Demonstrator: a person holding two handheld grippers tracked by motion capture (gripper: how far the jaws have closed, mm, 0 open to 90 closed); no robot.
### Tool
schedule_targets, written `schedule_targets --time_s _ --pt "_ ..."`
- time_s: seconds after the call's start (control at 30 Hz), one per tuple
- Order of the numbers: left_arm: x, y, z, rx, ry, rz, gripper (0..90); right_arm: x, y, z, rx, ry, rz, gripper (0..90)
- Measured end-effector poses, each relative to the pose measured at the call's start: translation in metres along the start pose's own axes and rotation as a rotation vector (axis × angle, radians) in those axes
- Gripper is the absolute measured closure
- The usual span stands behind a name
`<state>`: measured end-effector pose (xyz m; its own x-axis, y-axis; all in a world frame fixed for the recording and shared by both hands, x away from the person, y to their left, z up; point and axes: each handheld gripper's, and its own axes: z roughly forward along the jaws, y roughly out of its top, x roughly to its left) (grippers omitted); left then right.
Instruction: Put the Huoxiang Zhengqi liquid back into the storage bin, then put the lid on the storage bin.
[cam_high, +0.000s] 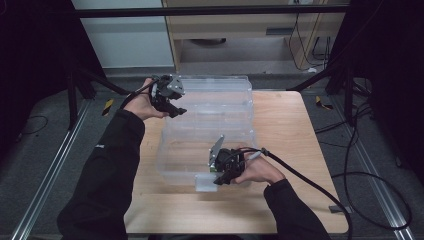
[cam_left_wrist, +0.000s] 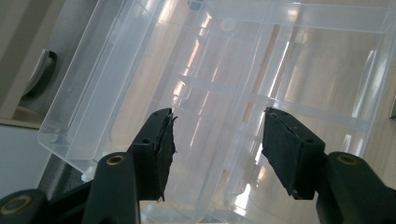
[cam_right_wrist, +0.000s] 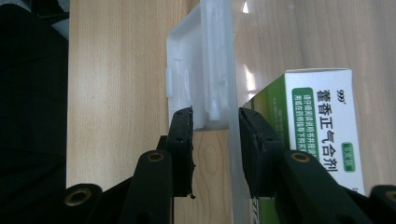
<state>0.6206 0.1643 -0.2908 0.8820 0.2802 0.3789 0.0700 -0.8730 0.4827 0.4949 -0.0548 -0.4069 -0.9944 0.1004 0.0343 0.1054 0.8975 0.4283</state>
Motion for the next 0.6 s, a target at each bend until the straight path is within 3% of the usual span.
schedule_targets --time_s 0.27,0.6 --pt "-0.003 0.012 0.009 0.024 -0.024 0.059 45.1 0.000 0.000 0.000 -0.001 0.001 -0.002 67.1" --pt "-0.003 0.017 0.019 0.057 -0.055 0.086 50.7 0.000 0.000 0.000 -0.004 0.001 -0.005 67.2"
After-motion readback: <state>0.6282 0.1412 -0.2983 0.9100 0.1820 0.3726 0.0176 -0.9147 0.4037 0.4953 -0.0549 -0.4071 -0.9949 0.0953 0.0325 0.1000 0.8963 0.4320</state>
